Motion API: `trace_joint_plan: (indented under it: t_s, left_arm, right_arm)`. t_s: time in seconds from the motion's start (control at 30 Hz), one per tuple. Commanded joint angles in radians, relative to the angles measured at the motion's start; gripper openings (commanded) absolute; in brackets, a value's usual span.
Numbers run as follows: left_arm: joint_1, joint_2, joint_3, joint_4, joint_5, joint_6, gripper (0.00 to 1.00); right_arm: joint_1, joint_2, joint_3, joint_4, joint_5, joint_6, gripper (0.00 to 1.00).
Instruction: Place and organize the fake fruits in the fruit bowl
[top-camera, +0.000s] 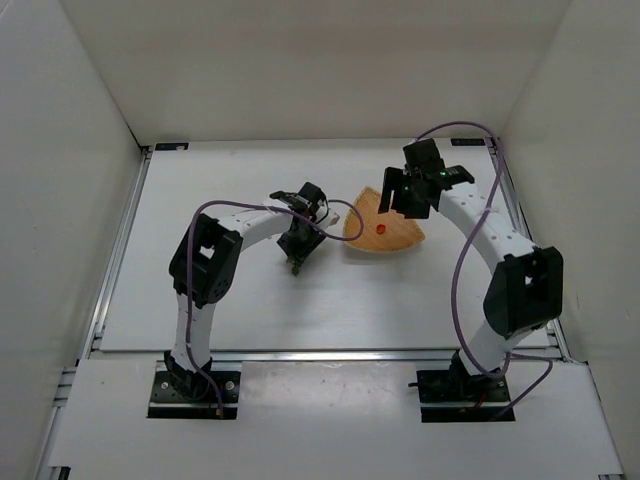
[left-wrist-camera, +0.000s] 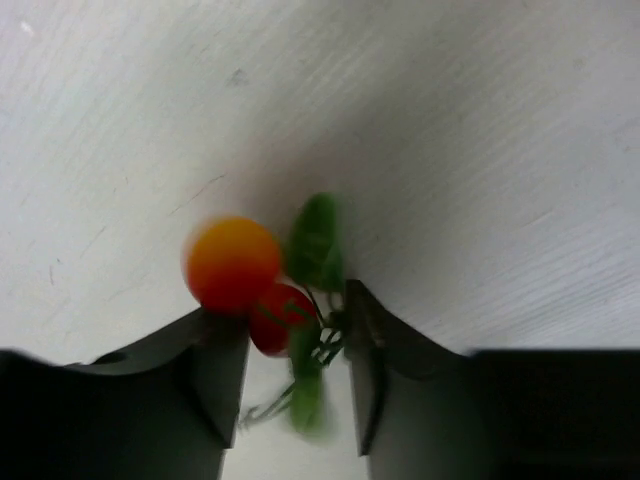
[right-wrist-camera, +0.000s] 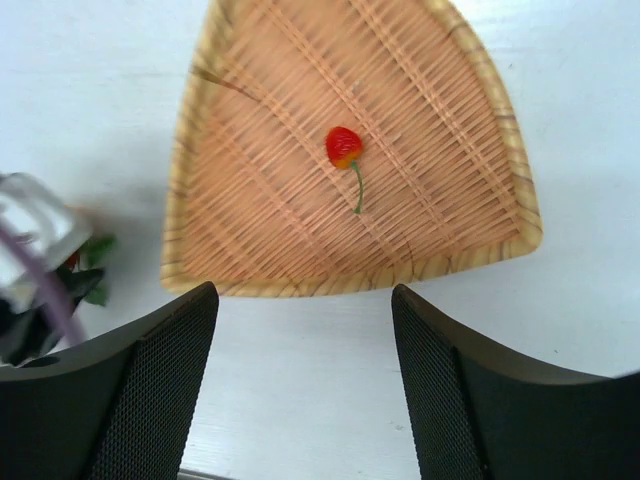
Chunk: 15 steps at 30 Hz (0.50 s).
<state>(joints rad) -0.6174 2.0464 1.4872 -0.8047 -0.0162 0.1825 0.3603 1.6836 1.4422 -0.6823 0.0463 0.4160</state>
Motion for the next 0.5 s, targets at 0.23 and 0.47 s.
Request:
trace_joint_plan:
  t_s: [0.23, 0.47]
  left_arm:
    - [-0.004, -0.080, 0.044, -0.071, 0.022, 0.035, 0.20]
    - [-0.043, -0.198, 0.181, -0.122, -0.108, 0.055, 0.20]
  right_arm:
    - [-0.029, -0.194, -0.055, -0.003, -0.011, 0.033, 0.73]
    - [-0.073, -0.301, -0.158, -0.003, 0.000, 0.063, 0.73]
